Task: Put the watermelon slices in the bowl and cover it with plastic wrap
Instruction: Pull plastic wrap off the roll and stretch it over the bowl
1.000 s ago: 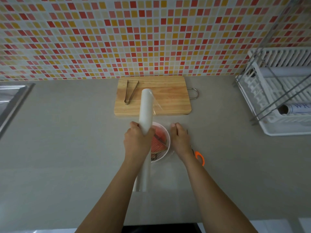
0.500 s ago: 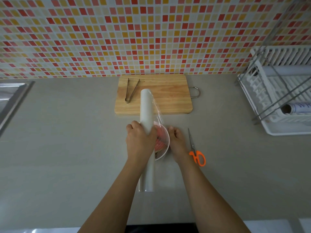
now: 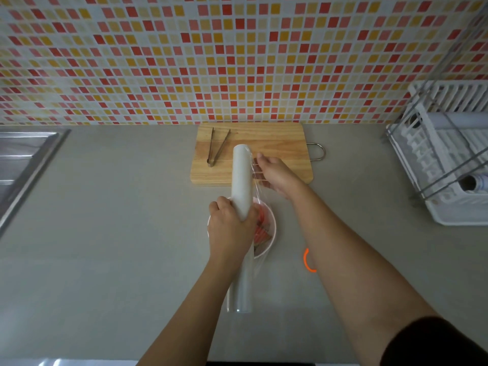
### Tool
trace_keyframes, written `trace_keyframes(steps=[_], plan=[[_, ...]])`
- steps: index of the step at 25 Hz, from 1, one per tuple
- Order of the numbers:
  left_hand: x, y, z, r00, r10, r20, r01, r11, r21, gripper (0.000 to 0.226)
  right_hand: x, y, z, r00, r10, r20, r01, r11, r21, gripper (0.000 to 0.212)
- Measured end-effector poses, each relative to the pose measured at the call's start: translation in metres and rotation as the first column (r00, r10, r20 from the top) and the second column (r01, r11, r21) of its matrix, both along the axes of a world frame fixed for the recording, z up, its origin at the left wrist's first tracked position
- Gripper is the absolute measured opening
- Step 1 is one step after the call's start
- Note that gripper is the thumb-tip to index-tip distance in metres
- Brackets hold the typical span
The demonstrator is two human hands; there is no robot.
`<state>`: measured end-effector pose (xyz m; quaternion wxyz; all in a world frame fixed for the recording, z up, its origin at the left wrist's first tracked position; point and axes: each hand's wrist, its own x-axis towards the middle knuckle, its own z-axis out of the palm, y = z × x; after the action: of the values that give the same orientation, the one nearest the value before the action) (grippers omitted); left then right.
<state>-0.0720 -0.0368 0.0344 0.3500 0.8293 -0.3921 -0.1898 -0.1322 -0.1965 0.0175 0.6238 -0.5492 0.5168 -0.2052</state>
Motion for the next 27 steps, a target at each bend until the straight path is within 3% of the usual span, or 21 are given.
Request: trace_keyframes(steps=[4,9,13,18,23,27], plan=[[-0.001,0.001,-0.001,1.000,0.003,0.020,-0.002,1.000,-0.016,0.045,-0.003,-0.002,-0.001,0.999,-0.031,0.044,0.028,0.997,0.073,0.019],[-0.002,0.002,-0.001,1.000,-0.004,0.028,0.004,1.000,0.003,0.045,-0.010,-0.005,0.003,0.999,-0.043,-0.005,0.043,0.999,-0.009,0.014],[-0.004,0.006,-0.004,0.998,-0.001,0.055,0.001,1.000,0.005,0.046,-0.010,-0.007,0.004,0.993,-0.043,-0.111,0.045,0.999,0.013,0.020],[-0.005,0.007,-0.008,0.996,0.001,0.089,-0.003,1.000,0.024,0.049,-0.001,-0.006,-0.004,0.971,-0.166,-0.173,0.190,0.973,0.133,0.021],[-0.002,0.005,-0.009,0.996,0.004,0.093,-0.007,0.999,0.035,0.044,-0.001,-0.008,-0.013,0.967,-0.238,-0.088,0.251,0.945,0.207,0.024],[0.000,0.006,-0.007,0.998,0.032,0.047,-0.033,0.999,0.032,0.044,-0.005,-0.011,-0.015,0.966,-0.232,-0.115,0.251,0.949,0.191,0.026]])
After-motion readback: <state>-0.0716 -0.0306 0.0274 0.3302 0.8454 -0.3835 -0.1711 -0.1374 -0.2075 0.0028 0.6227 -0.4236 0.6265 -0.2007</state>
